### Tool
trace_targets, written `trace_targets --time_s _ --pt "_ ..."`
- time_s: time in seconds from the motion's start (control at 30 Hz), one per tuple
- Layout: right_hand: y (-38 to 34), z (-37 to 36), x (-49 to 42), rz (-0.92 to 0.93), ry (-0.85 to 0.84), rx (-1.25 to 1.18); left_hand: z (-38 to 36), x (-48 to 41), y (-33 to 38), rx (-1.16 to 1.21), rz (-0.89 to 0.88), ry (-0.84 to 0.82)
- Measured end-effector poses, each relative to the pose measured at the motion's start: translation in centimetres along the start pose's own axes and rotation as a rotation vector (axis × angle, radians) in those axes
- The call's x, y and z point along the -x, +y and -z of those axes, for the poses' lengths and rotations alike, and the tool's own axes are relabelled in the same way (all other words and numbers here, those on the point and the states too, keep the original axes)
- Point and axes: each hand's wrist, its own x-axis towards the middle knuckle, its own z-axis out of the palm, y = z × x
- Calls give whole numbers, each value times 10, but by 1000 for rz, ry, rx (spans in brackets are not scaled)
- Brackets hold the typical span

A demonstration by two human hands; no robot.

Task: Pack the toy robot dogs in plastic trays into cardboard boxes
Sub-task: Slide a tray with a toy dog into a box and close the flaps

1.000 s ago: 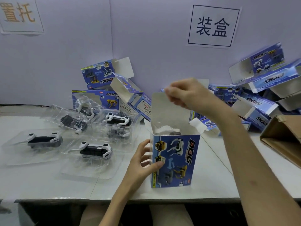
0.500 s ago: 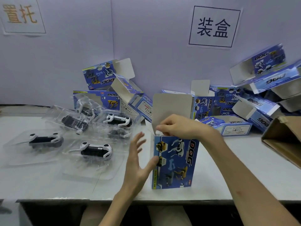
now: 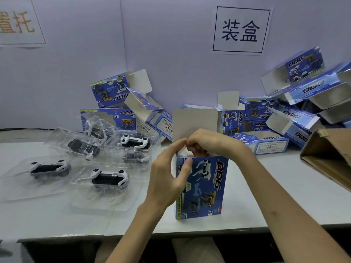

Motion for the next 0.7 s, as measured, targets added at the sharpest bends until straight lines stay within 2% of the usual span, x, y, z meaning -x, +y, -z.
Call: trace_targets --time_s 0.13,0.23,0.33,0.43,0.53,0.6,0.63,0.7 --pt "3 8 -1 -11 48 -319 2 -6 8 -108 39 -7" --pt "4 12 -1 -15 114 -479 4 -16 20 -336 -23 -59" --pt "2 8 2 32 208 -492 6 -32 41 -661 -109 -192" --pt "0 11 14 153 422 -541 0 -44 59 -963 -127 -356" --pt "12 17 35 257 773 -438 -9 -50 72 -1020 -152 -443" --pt "28 12 52 216 947 -303 -16 -49 77 -1049 -190 -518" --pt "37 6 58 162 972 -279 -19 -48 79 -1065 -198 -547" --pt "55 -8 63 57 893 -353 -20 -47 82 -1072 -192 -577"
